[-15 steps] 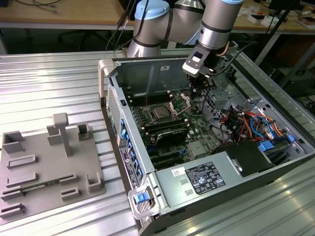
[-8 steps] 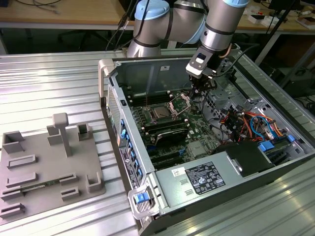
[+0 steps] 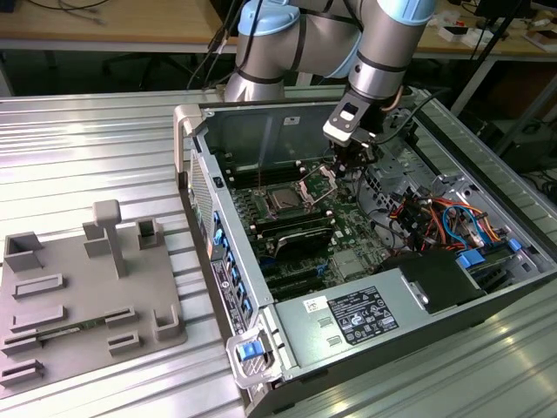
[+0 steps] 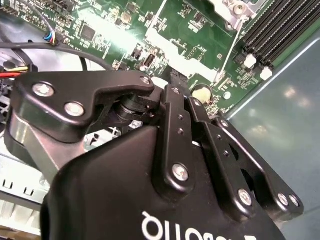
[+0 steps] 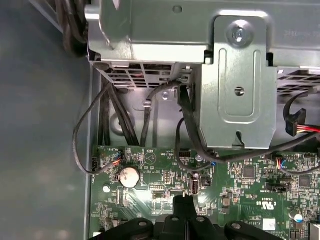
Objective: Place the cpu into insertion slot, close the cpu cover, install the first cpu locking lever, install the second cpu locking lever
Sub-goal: 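Close the cpu cover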
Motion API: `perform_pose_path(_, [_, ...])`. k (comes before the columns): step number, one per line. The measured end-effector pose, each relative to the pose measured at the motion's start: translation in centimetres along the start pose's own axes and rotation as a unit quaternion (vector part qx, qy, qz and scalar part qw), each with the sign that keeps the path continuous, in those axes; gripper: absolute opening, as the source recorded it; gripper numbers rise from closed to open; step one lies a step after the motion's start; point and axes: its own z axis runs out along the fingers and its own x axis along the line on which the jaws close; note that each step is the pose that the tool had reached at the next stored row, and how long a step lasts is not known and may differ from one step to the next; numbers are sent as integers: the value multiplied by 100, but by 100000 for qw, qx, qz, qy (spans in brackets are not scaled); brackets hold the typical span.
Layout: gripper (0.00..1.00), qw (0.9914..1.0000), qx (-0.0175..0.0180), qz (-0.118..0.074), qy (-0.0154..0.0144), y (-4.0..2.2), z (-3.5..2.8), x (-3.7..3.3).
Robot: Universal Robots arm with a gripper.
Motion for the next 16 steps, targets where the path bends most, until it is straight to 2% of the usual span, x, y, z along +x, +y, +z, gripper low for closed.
perform_pose_path(7, [11, 99992, 1252, -62, 64, -39, 1, 3])
perform_pose_path(10, [11, 99984, 1811, -91, 88, -82, 0, 6])
perform_pose_path(16, [11, 99974, 2282, -115, 109, -178, 2, 13])
